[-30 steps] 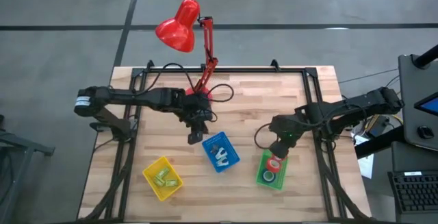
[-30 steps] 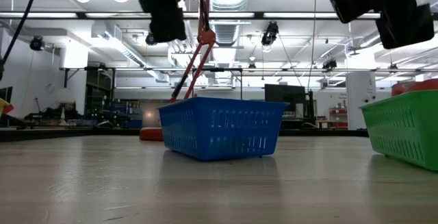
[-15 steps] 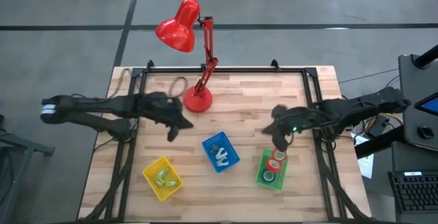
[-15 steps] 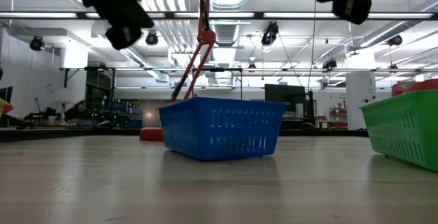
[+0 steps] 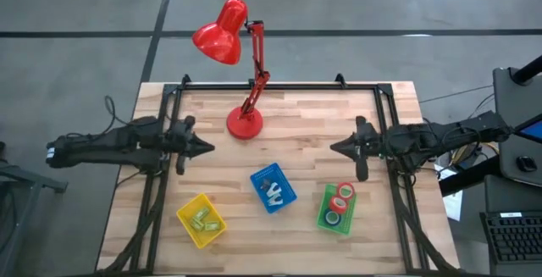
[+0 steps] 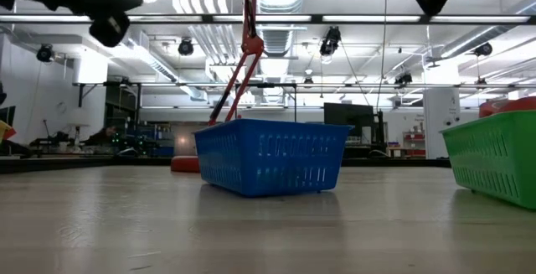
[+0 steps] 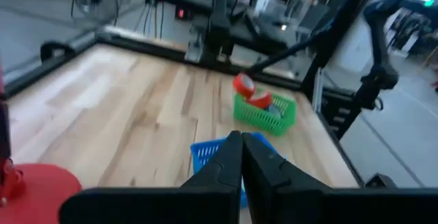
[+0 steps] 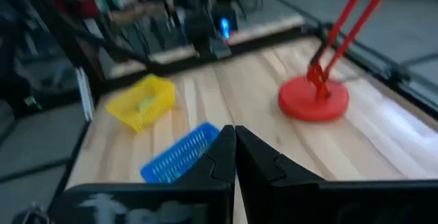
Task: Pick and place Stapler, Stapler remover, tape
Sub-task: Return to Home Position
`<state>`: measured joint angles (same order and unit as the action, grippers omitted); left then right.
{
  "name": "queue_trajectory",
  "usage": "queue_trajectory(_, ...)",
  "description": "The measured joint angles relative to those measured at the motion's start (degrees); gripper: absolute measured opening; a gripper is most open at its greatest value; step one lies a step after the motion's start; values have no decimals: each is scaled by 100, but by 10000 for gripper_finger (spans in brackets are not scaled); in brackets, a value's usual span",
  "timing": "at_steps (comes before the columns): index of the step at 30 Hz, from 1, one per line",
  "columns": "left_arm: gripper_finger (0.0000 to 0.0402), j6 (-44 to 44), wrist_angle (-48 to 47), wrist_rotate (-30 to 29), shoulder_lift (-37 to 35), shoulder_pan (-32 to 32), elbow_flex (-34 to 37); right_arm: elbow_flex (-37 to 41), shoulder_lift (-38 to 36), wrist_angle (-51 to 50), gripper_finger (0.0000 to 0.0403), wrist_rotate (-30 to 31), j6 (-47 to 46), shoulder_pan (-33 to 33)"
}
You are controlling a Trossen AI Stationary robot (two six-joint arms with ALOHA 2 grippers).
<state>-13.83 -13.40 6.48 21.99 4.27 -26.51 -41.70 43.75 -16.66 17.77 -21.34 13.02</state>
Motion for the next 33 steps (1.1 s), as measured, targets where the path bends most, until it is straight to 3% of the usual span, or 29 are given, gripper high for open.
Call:
queue_trajectory(3,8,30,-6,-88,-531,-1,239,544,-405,718,8,23,186,-9)
queue_trajectory(6,10,38,-29,-364,-956,0,365,865,-839,283,8,44,876,-6)
queue_trajectory(11,13,66,-244,-691,-1362,1,489,1463,-1389,137,8,-202,671,11)
queue_trajectory(16,11,288,-139,-769,-1649,0,597,2104,-1950,856,8,-1003,842,-4)
queue_trajectory(27,14,151,-731,-866,-2150,0,672,3598,-3538,1673,9,-875,716,-33)
queue_trajectory(33,14,127,-863,-763,-2102,0,716,4022,-4210,1751,9,-864,1695,-28)
